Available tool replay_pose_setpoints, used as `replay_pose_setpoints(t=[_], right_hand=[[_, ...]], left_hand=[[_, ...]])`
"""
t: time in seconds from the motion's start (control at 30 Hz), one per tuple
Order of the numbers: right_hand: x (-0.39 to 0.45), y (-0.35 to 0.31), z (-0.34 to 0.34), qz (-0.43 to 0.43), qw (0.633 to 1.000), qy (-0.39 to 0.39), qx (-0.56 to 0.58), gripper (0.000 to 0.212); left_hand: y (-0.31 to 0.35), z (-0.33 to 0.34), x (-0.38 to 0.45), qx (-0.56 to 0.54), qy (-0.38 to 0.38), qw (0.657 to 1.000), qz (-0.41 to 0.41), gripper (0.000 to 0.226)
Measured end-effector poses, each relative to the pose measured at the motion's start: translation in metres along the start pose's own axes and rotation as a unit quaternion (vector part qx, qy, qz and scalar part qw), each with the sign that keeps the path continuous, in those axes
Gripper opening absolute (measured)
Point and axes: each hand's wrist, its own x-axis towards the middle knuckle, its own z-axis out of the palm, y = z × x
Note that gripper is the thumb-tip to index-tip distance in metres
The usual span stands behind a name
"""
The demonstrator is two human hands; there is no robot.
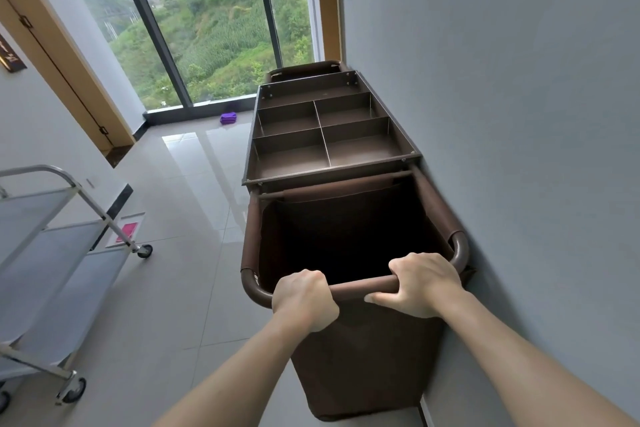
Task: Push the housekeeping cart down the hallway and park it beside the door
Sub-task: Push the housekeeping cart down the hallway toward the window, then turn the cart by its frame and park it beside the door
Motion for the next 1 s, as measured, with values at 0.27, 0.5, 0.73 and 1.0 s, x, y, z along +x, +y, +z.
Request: replay_pose_setpoints(t=[0.27,0.5,0.73,1.0], right_hand=[[0.016,-0.008,-0.013,0.056,0.990,-0.119,-0.045,0.078],[0.038,-0.120,-0.032,0.100,0.978,-0.177,0.036,0.058],[0.087,-0.245,-0.020,0.073,0.974,-0.084,0.197,0.032],[0.165,-0.284,0.007,0.087,0.972,0.051,0.212,0.030]], left_hand=[[-0.020,-0.004,0.015,-0.040,-0.046,0.991,0.123,0.021],[-0.098,-0.028,0.022,-0.037,-0.047,0.945,0.323,0.039],[-0.197,-0.067,0.064,-0.053,0.034,0.940,0.335,0.047],[-0.268,-0.063,0.132,-0.053,0.062,0.953,0.291,0.051]])
